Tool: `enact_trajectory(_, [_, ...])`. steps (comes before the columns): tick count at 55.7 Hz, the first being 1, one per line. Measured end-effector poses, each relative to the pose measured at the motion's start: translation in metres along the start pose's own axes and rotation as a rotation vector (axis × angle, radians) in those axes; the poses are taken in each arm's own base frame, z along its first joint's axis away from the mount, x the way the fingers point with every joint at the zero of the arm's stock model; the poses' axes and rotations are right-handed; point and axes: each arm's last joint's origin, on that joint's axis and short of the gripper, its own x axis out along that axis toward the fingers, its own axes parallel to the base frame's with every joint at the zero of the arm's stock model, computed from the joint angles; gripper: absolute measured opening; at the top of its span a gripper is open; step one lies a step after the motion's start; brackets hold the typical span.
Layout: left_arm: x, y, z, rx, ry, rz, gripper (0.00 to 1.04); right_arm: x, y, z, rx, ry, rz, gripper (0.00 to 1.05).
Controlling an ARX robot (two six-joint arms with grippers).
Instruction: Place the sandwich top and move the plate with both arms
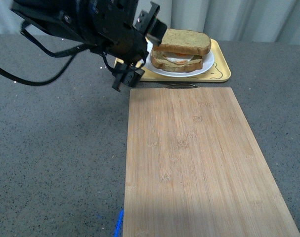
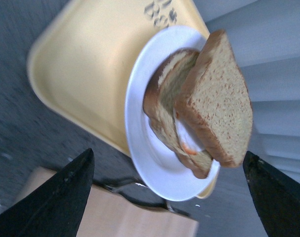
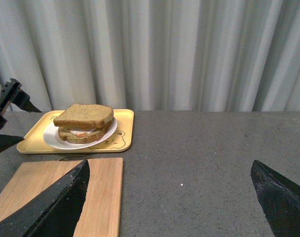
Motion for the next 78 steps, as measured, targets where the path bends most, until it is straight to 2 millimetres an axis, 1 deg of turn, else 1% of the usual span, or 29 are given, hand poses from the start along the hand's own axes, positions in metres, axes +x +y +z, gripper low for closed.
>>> enact_trajectory(1, [-0.004, 0.002, 0.001, 0.064, -0.048, -0.002, 0.88, 0.0, 0.0, 0.0, 0.0, 0.0, 0.0, 0.95])
enact_trajectory(2, [-0.011, 0.003, 0.003, 0.128, -0.131, -0.029, 0.85, 0.0, 0.0, 0.0, 0.0, 0.0, 0.0, 0.95])
enact_trajectory(3, [-0.014, 0.004, 0.004, 0.142, -0.164, -0.051, 0.83, 0.0, 0.0, 0.0, 0.0, 0.0, 0.0, 0.95])
enact_trajectory(4, [-0.021, 0.007, 0.006, 0.229, -0.26, -0.066, 0.79, 0.0, 0.0, 0.0, 0.0, 0.0, 0.0, 0.95])
enact_trajectory(5, [-0.025, 0.01, 0.006, 0.263, -0.297, -0.076, 0.77, 0.0, 0.0, 0.0, 0.0, 0.0, 0.0, 0.95])
enact_trajectory(6, [-0.035, 0.016, 0.007, 0.33, -0.36, -0.092, 0.74, 0.0, 0.0, 0.0, 0.0, 0.0, 0.0, 0.95])
enact_trajectory(7, [-0.04, 0.019, 0.007, 0.344, -0.383, -0.105, 0.72, 0.0, 0.0, 0.0, 0.0, 0.0, 0.0, 0.95])
enact_trajectory(8, [-0.051, 0.026, 0.009, 0.433, -0.429, -0.116, 0.68, 0.0, 0.0, 0.0, 0.0, 0.0, 0.0, 0.95])
enact_trajectory(9, [-0.064, 0.033, 0.01, 0.479, -0.465, -0.131, 0.65, 0.0, 0.0, 0.0, 0.0, 0.0, 0.0, 0.95])
enact_trajectory(10, [-0.07, 0.037, 0.011, 0.527, -0.485, -0.13, 0.63, 0.0, 0.0, 0.0, 0.0, 0.0, 0.0, 0.95])
enact_trajectory(13, [-0.116, 0.059, 0.018, 0.672, -0.583, -0.136, 0.52, 0.0, 0.0, 0.0, 0.0, 0.0, 0.0, 0.95])
enact_trajectory(14, [-0.124, 0.063, 0.019, 0.705, -0.595, -0.131, 0.5, 0.0, 0.0, 0.0, 0.0, 0.0, -0.001, 0.95])
enact_trajectory(15, [-0.14, 0.069, 0.022, 0.731, -0.616, -0.13, 0.47, 0.0, 0.0, 0.0, 0.0, 0.0, -0.001, 0.95])
enact_trajectory(16, [-0.147, 0.072, 0.023, 0.756, -0.626, -0.125, 0.45, 0.0, 0.0, 0.0, 0.0, 0.0, -0.001, 0.95])
enact_trajectory(18, [-0.178, 0.085, 0.026, 0.797, -0.655, -0.112, 0.38, 0.0, 0.0, 0.0, 0.0, 0.0, -0.001, 0.95])
enact_trajectory(19, [-0.185, 0.088, 0.026, 0.812, -0.661, -0.108, 0.36, 0.0, 0.0, 0.0, 0.0, 0.0, -0.001, 0.95])
enact_trajectory(20, [-0.205, 0.099, 0.026, 0.837, -0.67, -0.099, 0.31, 0.0, 0.0, 0.0, 0.0, 0.0, -0.001, 0.95])
enact_trajectory(21, [-0.216, 0.107, 0.024, 0.848, -0.668, -0.093, 0.27, 0.0, 0.0, 0.0, 0.0, 0.0, 0.0, 0.95])
enact_trajectory(22, [-0.231, 0.119, 0.02, 0.865, -0.659, -0.077, 0.22, 0.0, 0.0, 0.0, 0.0, 0.0, 0.0, 0.95])
enact_trajectory(25, [-0.249, 0.138, 0.011, 0.885, -0.645, -0.046, 0.11, 0.0, 0.0, 0.0, 0.0, 0.0, 0.0, 0.95])
enact_trajectory(27, [-0.256, 0.146, 0.006, 0.895, -0.63, -0.04, 0.04, 0.0, 0.0, 0.0, 0.0, 0.0, 0.0, 0.95])
enact_trajectory(41, [-0.277, 0.154, 0.002, 0.919, -0.64, -0.054, 0.04, 0.0, 0.0, 0.0, 0.0, 0.0, -0.001, 0.95])
enact_trajectory(45, [-0.283, 0.16, 0.003, 0.928, -0.627, -0.069, 0.04, 0.0, 0.0, 0.0, 0.0, 0.0, 0.0, 0.95])
enact_trajectory(52, [-0.293, 0.167, 0.003, 0.92, -0.644, -0.039, 0.04, 0.0, 0.0, 0.0, 0.0, 0.0, 0.0, 0.95])
enact_trajectory(62, [-0.302, 0.17, -0.002, 0.924, -0.642, -0.046, 0.04, 0.0, 0.0, 0.0, 0.0, 0.0, 0.0, 0.95])
enact_trajectory(78, [-0.316, 0.169, -0.005, 0.926, -0.663, -0.056, 0.04, 0.0, 0.0, 0.0, 0.0, 0.0, 0.0, 0.95])
